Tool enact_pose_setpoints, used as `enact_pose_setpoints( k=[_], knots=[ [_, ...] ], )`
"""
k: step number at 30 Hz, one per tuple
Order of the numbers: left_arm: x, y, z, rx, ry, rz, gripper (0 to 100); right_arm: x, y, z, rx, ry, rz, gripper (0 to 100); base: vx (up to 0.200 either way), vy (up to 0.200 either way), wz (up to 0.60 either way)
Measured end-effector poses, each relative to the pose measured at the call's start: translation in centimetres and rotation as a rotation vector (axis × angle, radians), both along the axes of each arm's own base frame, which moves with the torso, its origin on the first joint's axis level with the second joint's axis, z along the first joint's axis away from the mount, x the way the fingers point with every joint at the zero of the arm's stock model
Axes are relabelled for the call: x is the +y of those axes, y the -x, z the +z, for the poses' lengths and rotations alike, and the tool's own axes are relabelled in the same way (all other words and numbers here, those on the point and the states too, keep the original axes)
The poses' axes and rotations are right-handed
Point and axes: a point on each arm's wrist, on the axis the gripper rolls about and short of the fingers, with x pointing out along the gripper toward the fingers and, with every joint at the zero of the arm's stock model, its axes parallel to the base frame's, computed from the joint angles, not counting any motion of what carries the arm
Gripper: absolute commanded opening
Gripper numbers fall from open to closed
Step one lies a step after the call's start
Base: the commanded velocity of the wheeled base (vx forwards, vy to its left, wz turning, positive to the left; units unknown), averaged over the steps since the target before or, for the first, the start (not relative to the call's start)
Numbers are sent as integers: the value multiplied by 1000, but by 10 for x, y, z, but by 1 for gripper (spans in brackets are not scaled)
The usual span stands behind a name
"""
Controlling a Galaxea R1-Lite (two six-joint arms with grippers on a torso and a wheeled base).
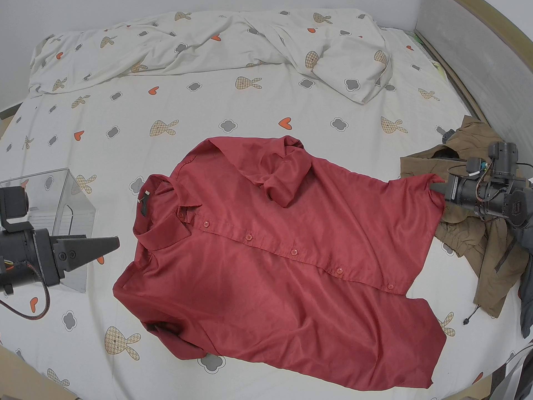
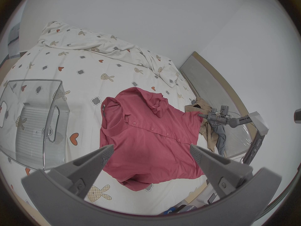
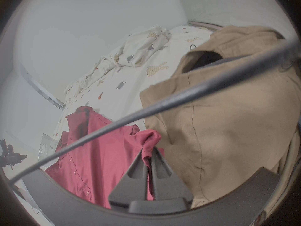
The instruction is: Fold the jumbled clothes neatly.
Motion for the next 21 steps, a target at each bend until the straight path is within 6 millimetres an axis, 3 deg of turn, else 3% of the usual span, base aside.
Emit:
enact_pose_setpoints(
  k=[14, 21],
  knots=[
    [0, 0, 1, -2, 1, 1, 100, 32, 41, 90, -282, 94, -177, 0, 0, 0, 0],
    [0, 0, 0, 1, 0, 1, 100, 33, 49, 110, -349, 86, -180, 0, 0, 0, 0]
  ],
)
